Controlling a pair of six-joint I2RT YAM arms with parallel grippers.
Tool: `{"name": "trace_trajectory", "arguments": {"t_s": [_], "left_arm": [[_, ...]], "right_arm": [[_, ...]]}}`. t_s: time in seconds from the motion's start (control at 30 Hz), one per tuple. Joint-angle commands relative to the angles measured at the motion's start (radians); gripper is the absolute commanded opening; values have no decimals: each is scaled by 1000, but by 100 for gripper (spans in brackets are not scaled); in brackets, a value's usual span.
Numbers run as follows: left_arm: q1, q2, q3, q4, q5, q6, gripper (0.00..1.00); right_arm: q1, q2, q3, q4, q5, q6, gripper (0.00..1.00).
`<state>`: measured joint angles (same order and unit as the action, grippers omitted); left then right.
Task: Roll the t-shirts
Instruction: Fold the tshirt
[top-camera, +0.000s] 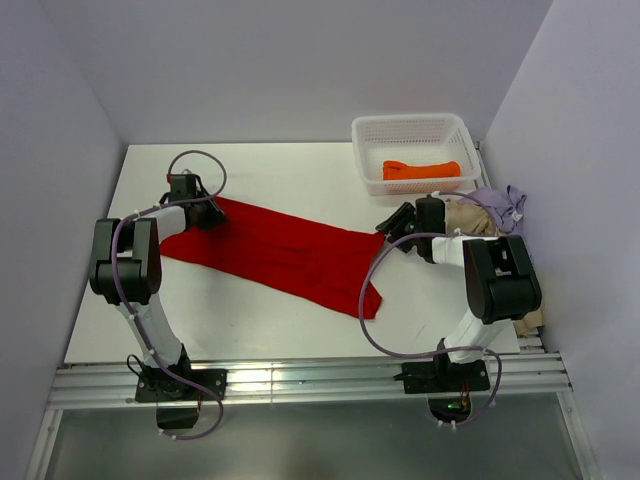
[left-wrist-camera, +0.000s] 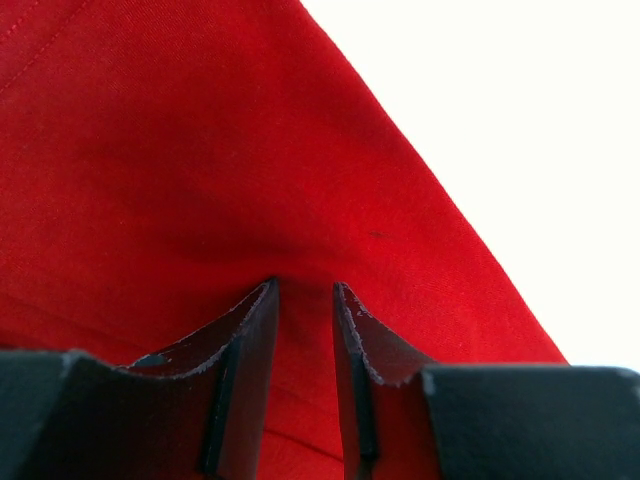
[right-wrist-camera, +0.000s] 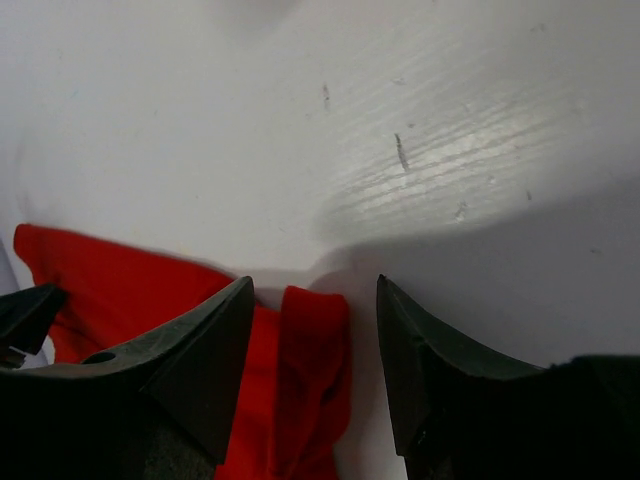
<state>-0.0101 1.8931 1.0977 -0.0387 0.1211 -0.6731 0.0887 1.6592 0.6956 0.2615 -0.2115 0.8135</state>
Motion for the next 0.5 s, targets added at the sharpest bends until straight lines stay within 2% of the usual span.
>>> {"name": "trace_trajectory", "arguments": {"t_s": [0.0, 0.17, 0.3, 0.47], "left_arm": [[7, 6, -41, -52, -21, 40, 35], [7, 3, -45, -50, -18, 40, 35], [7, -2, -53, -43, -23, 38, 35], [7, -29, -76, -20, -31, 32, 35]], "right_arm": [[-1, 45, 24, 62, -64, 29, 59], [-1, 11, -8, 91, -37, 41, 59], [-1, 39, 16, 48, -60, 39, 49], [8, 18, -30, 67, -55, 56, 40]]}}
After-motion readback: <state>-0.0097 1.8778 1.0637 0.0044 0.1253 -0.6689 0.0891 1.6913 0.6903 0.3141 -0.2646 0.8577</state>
